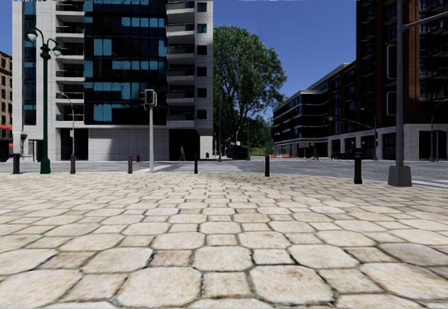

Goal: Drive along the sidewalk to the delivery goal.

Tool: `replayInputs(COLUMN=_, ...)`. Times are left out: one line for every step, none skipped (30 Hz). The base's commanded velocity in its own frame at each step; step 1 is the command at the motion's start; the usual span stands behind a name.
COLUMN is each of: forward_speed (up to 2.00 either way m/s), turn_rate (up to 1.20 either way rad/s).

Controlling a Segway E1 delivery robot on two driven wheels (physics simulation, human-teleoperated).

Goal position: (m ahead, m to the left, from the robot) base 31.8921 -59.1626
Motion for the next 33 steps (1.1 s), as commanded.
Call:
replayInputs(forward_speed=1.52, turn_rate=-0.52)
replayInputs(forward_speed=1.52, turn_rate=-0.52)
replayInputs(forward_speed=1.52, turn_rate=-0.52)
replayInputs(forward_speed=1.52, turn_rate=-0.52)
replayInputs(forward_speed=1.52, turn_rate=-0.52)
replayInputs(forward_speed=1.52, turn_rate=-0.52)
replayInputs(forward_speed=1.52, turn_rate=-0.52)
replayInputs(forward_speed=1.52, turn_rate=-0.52)
replayInputs(forward_speed=1.52, turn_rate=-0.52)
replayInputs(forward_speed=1.52, turn_rate=-0.52)
replayInputs(forward_speed=1.52, turn_rate=-0.52)
replayInputs(forward_speed=1.52, turn_rate=-0.52)
replayInputs(forward_speed=1.52, turn_rate=-0.52)
replayInputs(forward_speed=1.52, turn_rate=-0.52)
replayInputs(forward_speed=1.52, turn_rate=-0.52)
replayInputs(forward_speed=1.52, turn_rate=-0.52)
replayInputs(forward_speed=1.52, turn_rate=-0.52)
replayInputs(forward_speed=1.52, turn_rate=-0.52)
replayInputs(forward_speed=1.52, turn_rate=-0.52)
replayInputs(forward_speed=1.52, turn_rate=-0.52)
replayInputs(forward_speed=1.52, turn_rate=-0.52)
replayInputs(forward_speed=1.52, turn_rate=-0.52)
replayInputs(forward_speed=1.52, turn_rate=-0.52)
replayInputs(forward_speed=1.52, turn_rate=-0.52)
replayInputs(forward_speed=1.52, turn_rate=-0.52)
replayInputs(forward_speed=1.52, turn_rate=-0.52)
replayInputs(forward_speed=1.52, turn_rate=-0.52)
replayInputs(forward_speed=1.52, turn_rate=-0.52)
replayInputs(forward_speed=1.52, turn_rate=-0.52)
replayInputs(forward_speed=1.52, turn_rate=-0.52)
replayInputs(forward_speed=1.52, turn_rate=-0.52)
replayInputs(forward_speed=1.52, turn_rate=-0.52)
replayInputs(forward_speed=1.52, turn_rate=-0.52)
